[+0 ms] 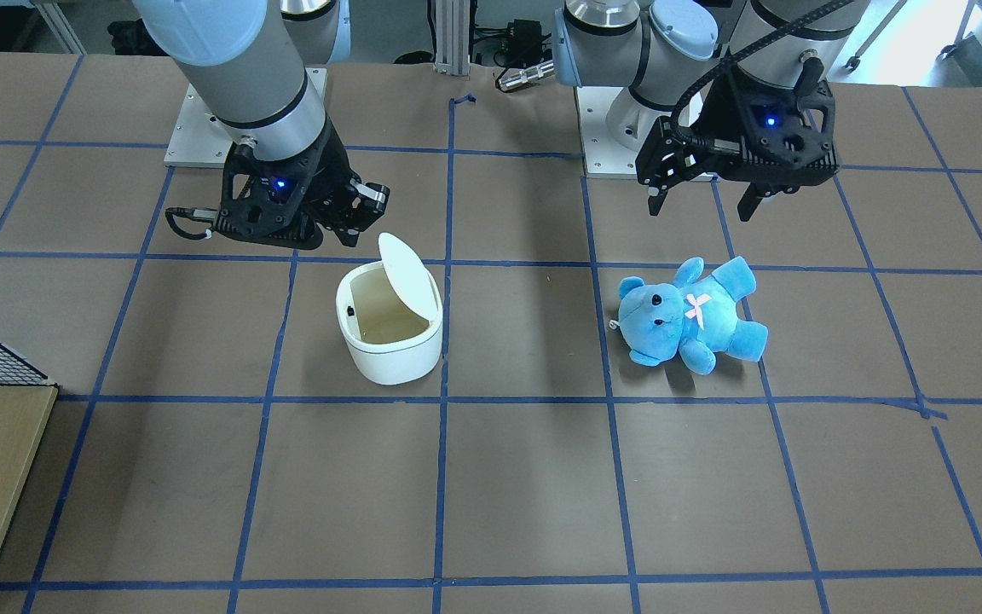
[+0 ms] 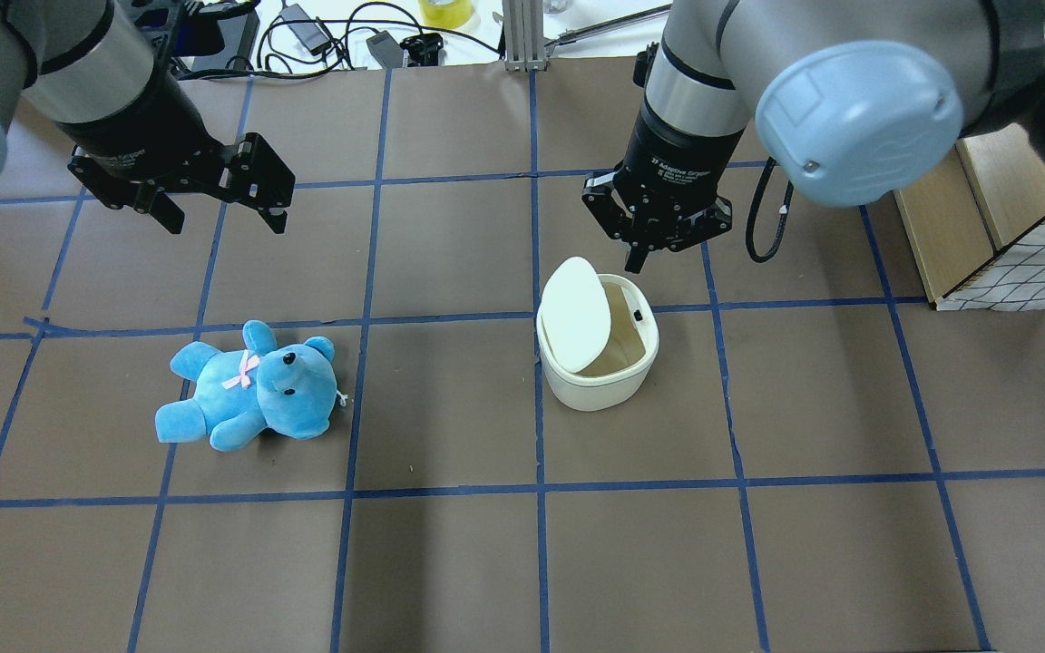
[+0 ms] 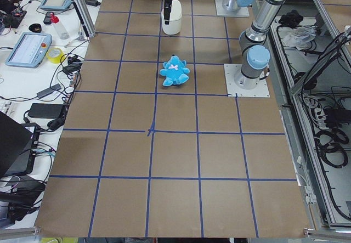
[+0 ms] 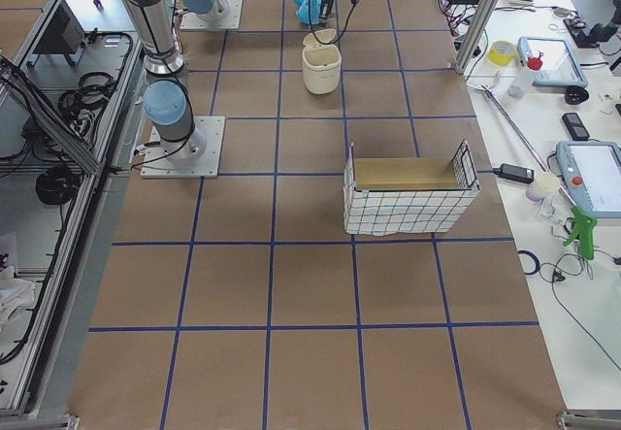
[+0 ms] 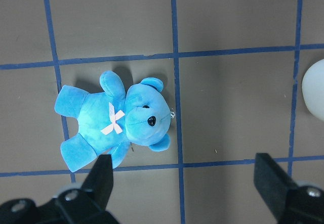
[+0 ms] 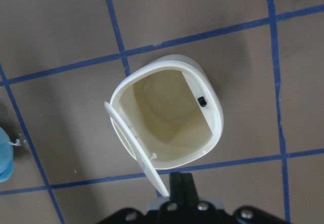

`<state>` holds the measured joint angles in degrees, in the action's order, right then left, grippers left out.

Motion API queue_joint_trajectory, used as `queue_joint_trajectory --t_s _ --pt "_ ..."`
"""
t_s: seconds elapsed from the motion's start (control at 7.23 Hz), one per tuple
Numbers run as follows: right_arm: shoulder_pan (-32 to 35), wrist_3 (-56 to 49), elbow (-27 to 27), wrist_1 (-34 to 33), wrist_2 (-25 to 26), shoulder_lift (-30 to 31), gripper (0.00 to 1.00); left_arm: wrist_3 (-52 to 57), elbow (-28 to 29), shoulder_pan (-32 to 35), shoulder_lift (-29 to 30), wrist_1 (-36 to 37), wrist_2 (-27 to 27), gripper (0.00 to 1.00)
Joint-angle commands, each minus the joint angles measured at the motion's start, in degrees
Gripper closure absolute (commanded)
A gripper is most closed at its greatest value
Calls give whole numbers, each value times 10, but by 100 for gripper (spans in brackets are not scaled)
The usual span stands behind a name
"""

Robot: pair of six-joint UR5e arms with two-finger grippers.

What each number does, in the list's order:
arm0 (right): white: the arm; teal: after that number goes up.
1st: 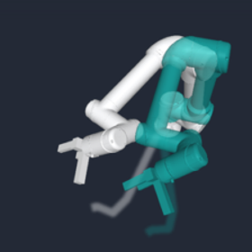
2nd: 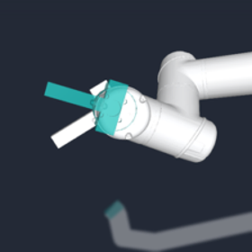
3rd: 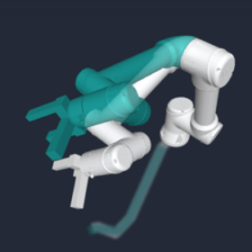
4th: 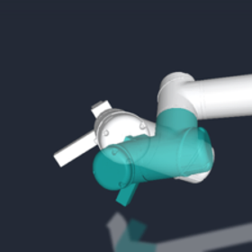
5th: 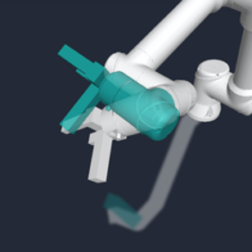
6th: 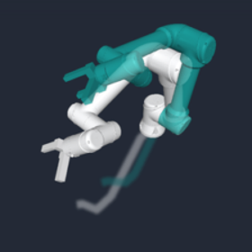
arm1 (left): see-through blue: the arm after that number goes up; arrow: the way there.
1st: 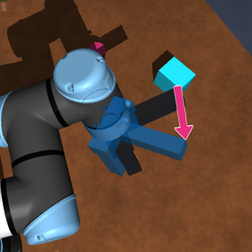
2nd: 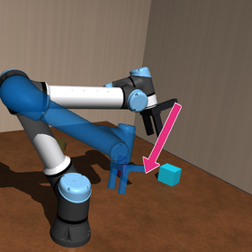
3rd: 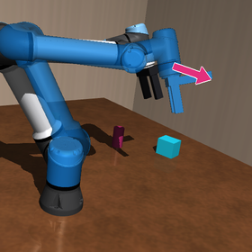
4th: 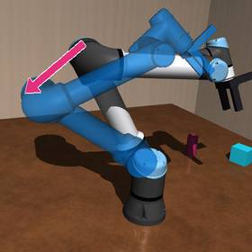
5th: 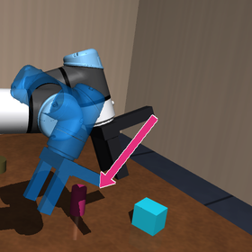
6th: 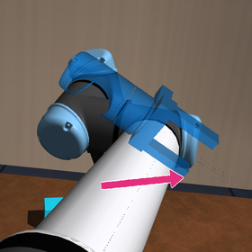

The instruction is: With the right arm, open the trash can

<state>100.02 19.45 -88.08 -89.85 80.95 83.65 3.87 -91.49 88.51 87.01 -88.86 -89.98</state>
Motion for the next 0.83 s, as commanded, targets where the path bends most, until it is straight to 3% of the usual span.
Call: queue_joint_trajectory --t_s 0.0,0.14,0.41,0.69 --pt "-34 -114 29 18 39 0 45 0 0 0 0 0 0 0" --pt "-53 -168 39 22 53 0 33 0 0 0 0 0 0 0" --pt "-112 -277 48 27 54 0 0 0 0 0 0 0 0 0" --pt "-132 -317 49 28 64 2 0 0 0 0 0 0 0 0"
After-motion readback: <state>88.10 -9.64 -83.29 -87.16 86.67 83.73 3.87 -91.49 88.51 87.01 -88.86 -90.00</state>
